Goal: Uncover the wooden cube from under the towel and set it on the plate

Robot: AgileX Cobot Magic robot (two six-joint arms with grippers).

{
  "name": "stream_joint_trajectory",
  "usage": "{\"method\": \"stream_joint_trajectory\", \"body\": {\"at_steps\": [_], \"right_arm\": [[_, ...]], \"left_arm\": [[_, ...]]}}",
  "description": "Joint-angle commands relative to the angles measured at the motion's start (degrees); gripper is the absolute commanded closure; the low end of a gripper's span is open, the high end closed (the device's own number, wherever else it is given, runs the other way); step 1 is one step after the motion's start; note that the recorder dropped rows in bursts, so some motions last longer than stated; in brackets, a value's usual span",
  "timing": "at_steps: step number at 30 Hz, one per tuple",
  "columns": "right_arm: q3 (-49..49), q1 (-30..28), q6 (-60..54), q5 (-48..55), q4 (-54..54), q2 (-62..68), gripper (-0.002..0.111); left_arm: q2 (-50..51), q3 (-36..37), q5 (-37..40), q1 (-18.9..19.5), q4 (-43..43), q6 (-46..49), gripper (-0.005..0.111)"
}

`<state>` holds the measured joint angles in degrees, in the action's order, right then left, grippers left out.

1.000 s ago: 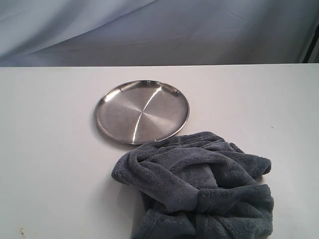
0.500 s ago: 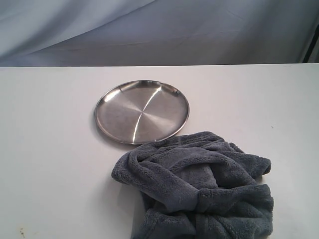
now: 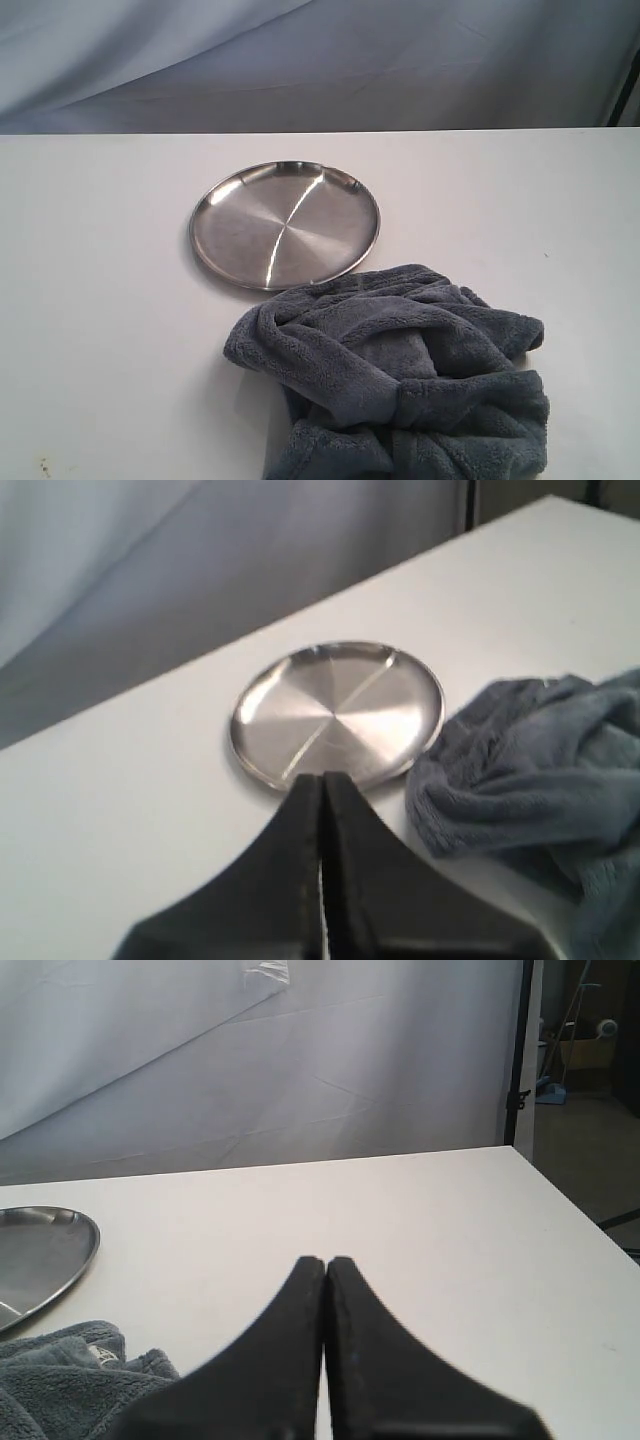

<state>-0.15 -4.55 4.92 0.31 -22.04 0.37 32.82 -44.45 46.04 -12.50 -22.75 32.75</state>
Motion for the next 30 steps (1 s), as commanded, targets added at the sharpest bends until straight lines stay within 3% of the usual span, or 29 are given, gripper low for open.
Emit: {"method": "stream_joint_trajectory", "body": {"at_steps": [1, 9, 15, 20, 24, 27, 30], "right_arm": [[0.1, 0.0, 0.2, 0.7, -0.3, -0.4, 0.105], [0.1, 0.0, 0.2, 0.7, -0.3, -0.4, 0.105], [0.1, 0.0, 0.2, 0.7, -0.3, -0.4, 0.105], [0.1, 0.0, 0.2, 0.7, -0.3, -0.4, 0.105], [0.1, 0.0, 0.2, 0.7, -0.3, -0.4, 0.105], [0.1, 0.0, 0.2, 0.7, -0.3, -0.4, 0.105], [0.1, 0.0, 0.2, 0.7, -0.3, -0.4, 0.105]], "left_arm": [[8.9, -4.9, 7.9, -5.1, 4.8, 0.3, 0.107], [19.8, -5.9, 10.3, -16.6, 14.3, -6.3, 0.107], [26.9, -5.9, 10.9, -31.8, 26.0, -18.4, 0.107], [35.1, -6.6, 12.4, -43.4, 29.1, -27.2, 0.107], [43.5, -8.5, 12.1, -51.9, 29.0, -28.1, 0.107], [49.2, -11.8, 10.8, -55.6, 28.3, -29.9, 0.107], [54.8, -17.2, 10.5, -56.4, 24.4, -31.0, 0.107]]}}
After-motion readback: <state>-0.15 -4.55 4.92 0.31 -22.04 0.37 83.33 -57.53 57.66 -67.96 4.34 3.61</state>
